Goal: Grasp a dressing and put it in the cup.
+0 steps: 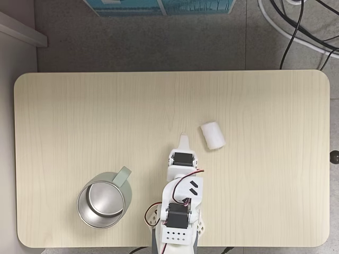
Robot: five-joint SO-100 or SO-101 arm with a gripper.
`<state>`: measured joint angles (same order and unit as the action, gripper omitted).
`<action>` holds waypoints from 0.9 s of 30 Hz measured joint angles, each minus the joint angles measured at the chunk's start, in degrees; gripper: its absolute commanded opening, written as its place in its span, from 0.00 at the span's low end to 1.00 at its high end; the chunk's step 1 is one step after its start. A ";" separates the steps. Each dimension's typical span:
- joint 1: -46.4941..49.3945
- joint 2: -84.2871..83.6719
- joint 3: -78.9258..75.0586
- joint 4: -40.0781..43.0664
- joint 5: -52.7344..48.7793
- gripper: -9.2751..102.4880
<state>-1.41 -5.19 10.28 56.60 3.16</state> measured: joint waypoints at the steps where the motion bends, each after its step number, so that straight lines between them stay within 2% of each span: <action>1: 0.00 0.00 0.00 0.00 -0.53 0.08; 22: -1.76 0.00 0.00 -0.09 -3.52 0.08; 27: 0.00 0.44 8.79 5.45 -9.40 0.08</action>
<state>-1.41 -4.75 19.07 62.05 -6.24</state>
